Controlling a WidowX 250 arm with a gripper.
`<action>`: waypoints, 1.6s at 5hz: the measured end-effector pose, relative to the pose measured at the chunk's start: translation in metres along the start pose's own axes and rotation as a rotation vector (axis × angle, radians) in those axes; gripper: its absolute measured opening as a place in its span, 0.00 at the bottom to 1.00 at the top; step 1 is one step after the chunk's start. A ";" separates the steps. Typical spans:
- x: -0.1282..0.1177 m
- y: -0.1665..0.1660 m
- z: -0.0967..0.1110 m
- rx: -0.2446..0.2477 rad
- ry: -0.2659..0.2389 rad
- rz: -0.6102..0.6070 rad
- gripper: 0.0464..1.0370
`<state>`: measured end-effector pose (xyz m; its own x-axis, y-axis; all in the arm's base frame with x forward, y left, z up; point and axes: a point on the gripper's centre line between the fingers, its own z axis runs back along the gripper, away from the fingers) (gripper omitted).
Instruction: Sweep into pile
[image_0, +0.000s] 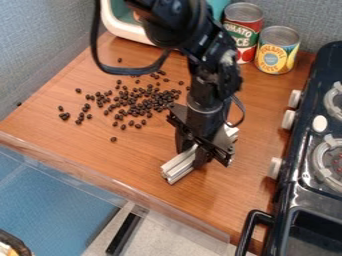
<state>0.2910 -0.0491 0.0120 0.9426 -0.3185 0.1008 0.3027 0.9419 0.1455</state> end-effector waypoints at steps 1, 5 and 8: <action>0.000 0.003 0.000 0.017 0.036 0.030 0.35; 0.064 0.028 0.099 -0.188 -0.076 0.684 0.35; 0.098 0.008 0.013 -0.201 0.083 1.022 0.35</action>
<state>0.3839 -0.0746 0.0358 0.7673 0.6411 0.0143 -0.6335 0.7613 -0.1382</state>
